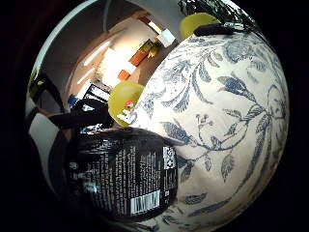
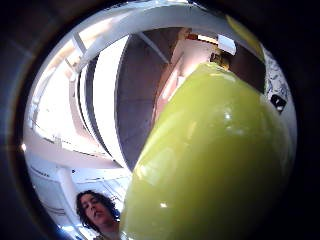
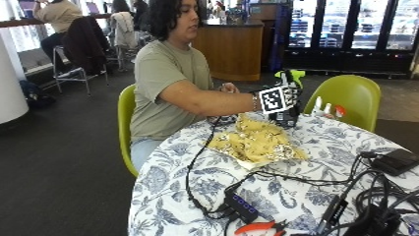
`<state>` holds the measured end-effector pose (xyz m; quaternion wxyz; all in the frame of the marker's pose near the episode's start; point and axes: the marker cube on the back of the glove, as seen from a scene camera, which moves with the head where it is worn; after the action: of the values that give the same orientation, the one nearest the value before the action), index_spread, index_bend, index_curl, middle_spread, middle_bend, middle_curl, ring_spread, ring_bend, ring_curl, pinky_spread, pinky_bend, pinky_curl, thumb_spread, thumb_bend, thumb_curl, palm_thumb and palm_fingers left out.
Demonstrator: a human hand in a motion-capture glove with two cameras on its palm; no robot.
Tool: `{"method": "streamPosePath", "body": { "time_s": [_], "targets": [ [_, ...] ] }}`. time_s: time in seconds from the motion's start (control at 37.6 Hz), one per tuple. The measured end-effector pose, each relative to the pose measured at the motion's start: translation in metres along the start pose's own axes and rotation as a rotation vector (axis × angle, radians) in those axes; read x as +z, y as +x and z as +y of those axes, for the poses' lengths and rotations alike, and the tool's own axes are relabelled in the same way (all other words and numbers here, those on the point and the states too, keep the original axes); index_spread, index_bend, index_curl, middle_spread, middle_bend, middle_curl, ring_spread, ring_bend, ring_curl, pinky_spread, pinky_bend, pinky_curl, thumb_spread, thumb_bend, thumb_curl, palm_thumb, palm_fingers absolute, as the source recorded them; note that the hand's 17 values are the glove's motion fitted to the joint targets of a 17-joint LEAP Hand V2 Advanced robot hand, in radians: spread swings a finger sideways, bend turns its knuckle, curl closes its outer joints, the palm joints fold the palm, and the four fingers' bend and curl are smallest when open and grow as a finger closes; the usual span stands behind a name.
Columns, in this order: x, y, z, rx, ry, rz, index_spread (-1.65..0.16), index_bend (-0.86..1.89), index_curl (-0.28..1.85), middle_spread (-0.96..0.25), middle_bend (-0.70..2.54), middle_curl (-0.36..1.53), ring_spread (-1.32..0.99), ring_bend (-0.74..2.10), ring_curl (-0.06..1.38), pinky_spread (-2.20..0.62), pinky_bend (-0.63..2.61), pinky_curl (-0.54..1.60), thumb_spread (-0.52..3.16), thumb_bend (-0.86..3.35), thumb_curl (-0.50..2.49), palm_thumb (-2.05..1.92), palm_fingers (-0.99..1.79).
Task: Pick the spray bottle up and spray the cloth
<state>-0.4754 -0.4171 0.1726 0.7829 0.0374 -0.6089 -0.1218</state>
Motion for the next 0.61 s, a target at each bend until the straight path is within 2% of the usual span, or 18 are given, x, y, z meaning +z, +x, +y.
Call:
{"method": "streamPosePath", "body": {
  "time_s": [0.19, 0.32, 0.35, 0.4, 0.43, 0.48, 0.61],
  "targets": [
    [-0.001, 0.002, 0.001, 0.026, -0.018, -0.003, -0.24, 0.41, 0.61, -0.14, 0.69, 0.56, -0.16, 0.66, 0.49, -0.25, 0.40, 0.41, 0.36, -0.03, 0.87, 0.96, 1.37],
    [-0.012, 0.004, 0.019, 0.108, -0.186, 0.080, -0.24, 0.41, 0.61, -0.13, 0.70, 0.56, -0.15, 0.64, 0.48, -0.20, 0.35, 0.39, 0.39, -0.03, 0.86, 0.95, 1.30],
    [-0.016, 0.003, 0.026, 0.119, -0.227, 0.120, -0.24, 0.41, 0.61, -0.12, 0.70, 0.56, -0.15, 0.61, 0.47, -0.19, 0.33, 0.38, 0.40, -0.04, 0.86, 0.94, 1.25],
    [-0.027, 0.000, 0.040, 0.121, -0.283, 0.233, -0.24, 0.32, 0.58, -0.10, 0.67, 0.54, -0.14, 0.55, 0.45, -0.11, 0.22, 0.36, 0.53, -0.05, 0.82, 0.90, 0.95],
    [-0.034, -0.002, 0.046, 0.115, -0.294, 0.299, -0.25, 0.26, 0.57, -0.09, 0.58, 0.52, -0.13, 0.50, 0.44, -0.06, 0.24, 0.38, 0.62, -0.06, 0.80, 0.85, 0.72],
    [-0.053, -0.006, 0.057, 0.098, -0.301, 0.440, -0.27, 0.18, 0.57, -0.08, 0.46, 0.49, -0.12, 0.49, 0.47, 0.02, 0.34, 0.42, 0.70, -0.08, 0.76, 0.78, 0.47],
    [-0.109, -0.021, 0.097, 0.058, -0.377, 0.716, -0.31, 0.11, 0.47, -0.08, 0.31, 0.42, -0.12, 0.42, 0.41, 0.12, 0.35, 0.38, 0.83, -0.08, 0.66, 0.66, 0.37]
  ]
}}
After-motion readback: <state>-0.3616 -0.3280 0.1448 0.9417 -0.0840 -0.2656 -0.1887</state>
